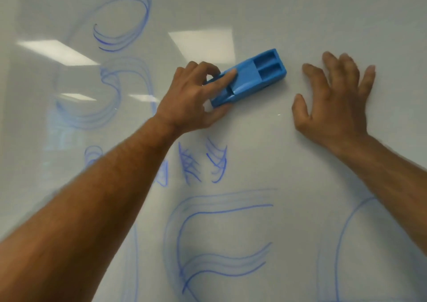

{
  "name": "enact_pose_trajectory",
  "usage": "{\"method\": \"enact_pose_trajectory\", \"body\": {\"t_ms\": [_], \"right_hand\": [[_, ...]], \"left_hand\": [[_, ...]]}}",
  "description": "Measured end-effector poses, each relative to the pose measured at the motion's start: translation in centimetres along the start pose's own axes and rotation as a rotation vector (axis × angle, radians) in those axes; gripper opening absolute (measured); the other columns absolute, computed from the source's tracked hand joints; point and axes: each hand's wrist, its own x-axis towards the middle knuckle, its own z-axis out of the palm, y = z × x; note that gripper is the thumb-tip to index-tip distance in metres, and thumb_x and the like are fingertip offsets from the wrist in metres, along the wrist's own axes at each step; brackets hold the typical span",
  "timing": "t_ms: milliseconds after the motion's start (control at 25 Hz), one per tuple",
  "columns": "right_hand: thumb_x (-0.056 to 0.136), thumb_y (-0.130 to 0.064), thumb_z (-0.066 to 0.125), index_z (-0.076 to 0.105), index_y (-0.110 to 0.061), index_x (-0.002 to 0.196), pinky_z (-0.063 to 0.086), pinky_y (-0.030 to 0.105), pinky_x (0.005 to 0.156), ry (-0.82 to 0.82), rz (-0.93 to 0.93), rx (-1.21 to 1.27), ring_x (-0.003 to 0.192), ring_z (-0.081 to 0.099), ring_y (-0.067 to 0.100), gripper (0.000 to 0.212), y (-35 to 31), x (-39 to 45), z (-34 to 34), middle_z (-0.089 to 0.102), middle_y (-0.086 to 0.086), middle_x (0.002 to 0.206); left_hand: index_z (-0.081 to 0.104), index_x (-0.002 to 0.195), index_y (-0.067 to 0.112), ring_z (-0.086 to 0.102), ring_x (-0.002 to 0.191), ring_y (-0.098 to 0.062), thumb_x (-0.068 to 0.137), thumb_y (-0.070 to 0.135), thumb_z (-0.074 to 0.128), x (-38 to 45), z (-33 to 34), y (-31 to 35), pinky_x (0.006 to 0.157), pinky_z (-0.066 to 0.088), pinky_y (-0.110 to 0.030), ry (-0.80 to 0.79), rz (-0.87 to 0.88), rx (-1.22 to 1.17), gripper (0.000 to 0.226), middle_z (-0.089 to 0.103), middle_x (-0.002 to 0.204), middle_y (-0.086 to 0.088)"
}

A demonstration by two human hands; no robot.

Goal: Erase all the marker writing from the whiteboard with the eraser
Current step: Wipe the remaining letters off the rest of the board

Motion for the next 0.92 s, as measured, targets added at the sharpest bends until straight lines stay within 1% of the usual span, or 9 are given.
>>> {"method": "enact_pose_trajectory", "body": {"t_ms": [80, 240, 320, 400, 560, 640, 680, 760, 920], "right_hand": [[0.084, -0.042, 0.043, 0.049, -0.014, 0.142, 0.005, 0.072, 0.118, -0.001, 0.019, -0.002, 0.149, 0.024, 0.042, 0.065, -0.5, 0.0, 0.1, 0.036, 0.019, 0.158], [0.083, -0.043, 0.044, 0.049, -0.014, 0.142, 0.005, 0.071, 0.118, -0.005, 0.075, 0.001, 0.149, 0.022, 0.041, 0.066, -1.9, 0.5, 0.1, 0.035, 0.019, 0.158], [0.083, -0.043, 0.043, 0.048, -0.014, 0.143, 0.004, 0.071, 0.118, -0.014, 0.102, -0.001, 0.15, 0.021, 0.042, 0.067, -3.3, 0.9, 0.5, 0.034, 0.018, 0.159], [0.083, -0.043, 0.043, 0.048, -0.015, 0.143, 0.003, 0.072, 0.118, -0.007, 0.125, -0.005, 0.15, 0.02, 0.042, 0.067, -4.8, 1.4, 0.9, 0.033, 0.017, 0.159], [0.081, -0.042, 0.043, 0.049, -0.016, 0.142, 0.004, 0.071, 0.118, 0.013, 0.122, 0.002, 0.15, 0.022, 0.041, 0.067, -9.2, 2.5, 2.7, 0.035, 0.017, 0.158], [0.082, -0.042, 0.042, 0.049, -0.016, 0.143, 0.005, 0.071, 0.118, 0.021, 0.095, -0.006, 0.149, 0.023, 0.041, 0.067, -11.2, 3.0, 3.7, 0.035, 0.017, 0.159], [0.082, -0.042, 0.042, 0.048, -0.016, 0.143, 0.005, 0.071, 0.118, 0.024, 0.091, -0.006, 0.149, 0.023, 0.041, 0.067, -12.0, 3.3, 4.1, 0.035, 0.017, 0.159], [0.082, -0.042, 0.042, 0.048, -0.016, 0.144, 0.006, 0.071, 0.118, 0.044, 0.103, -0.005, 0.149, 0.024, 0.042, 0.067, -13.2, 3.8, 4.6, 0.035, 0.018, 0.159], [0.086, -0.042, 0.041, 0.047, -0.016, 0.145, 0.008, 0.071, 0.118, 0.083, 0.098, -0.063, 0.148, 0.025, 0.043, 0.065, -13.3, 3.6, 5.1, 0.035, 0.018, 0.158]], "left_hand": [[0.064, 0.136, 0.017, 0.058, 0.088, -0.036, 0.088, 0.045, 0.067, -0.9, -0.9, -2.8, 0.076, 0.047, -0.045, 0.048, -0.176, 0.053, 0.055, 0.064, 0.112, -0.016], [0.057, 0.142, 0.029, 0.054, 0.112, -0.036, 0.086, 0.051, 0.063, -3.5, -3.5, -9.5, 0.094, 0.042, -0.044, 0.037, -0.71, 0.117, 0.06, 0.058, 0.119, -0.017], [0.055, 0.144, 0.029, 0.052, 0.113, -0.035, 0.087, 0.05, 0.063, -4.4, -4.0, -11.1, 0.096, 0.041, -0.044, 0.036, -0.809, 0.112, 0.061, 0.056, 0.119, -0.017], [0.059, 0.14, 0.024, 0.055, 0.106, -0.037, 0.085, 0.049, 0.063, -4.9, -3.6, -10.8, 0.092, 0.045, -0.045, 0.067, -0.721, 0.082, 0.061, 0.058, 0.115, -0.018], [0.068, 0.13, 0.012, 0.059, 0.083, -0.037, 0.084, 0.042, 0.071, -5.8, -2.4, -8.5, 0.077, 0.049, -0.047, 0.122, -0.215, -0.06, 0.054, 0.064, 0.107, -0.019], [0.068, 0.13, 0.011, 0.058, 0.081, -0.035, 0.085, 0.04, 0.07, -6.2, -2.3, -8.4, 0.073, 0.047, -0.046, 0.084, -0.06, -0.078, 0.053, 0.065, 0.107, -0.018], [0.068, 0.13, 0.011, 0.058, 0.081, -0.035, 0.085, 0.04, 0.07, -6.4, -2.5, -9.0, 0.072, 0.046, -0.045, 0.076, -0.045, -0.082, 0.054, 0.065, 0.107, -0.017], [0.069, 0.13, 0.013, 0.059, 0.082, -0.036, 0.084, 0.042, 0.07, -7.0, -3.0, -11.2, 0.074, 0.048, -0.046, 0.107, -0.135, -0.08, 0.054, 0.065, 0.106, -0.017], [0.067, 0.133, 0.02, 0.059, 0.095, -0.038, 0.081, 0.046, 0.067, -9.4, -4.9, -17.4, 0.084, 0.05, -0.046, 0.184, -0.525, -0.022, 0.058, 0.062, 0.108, -0.019]]}}
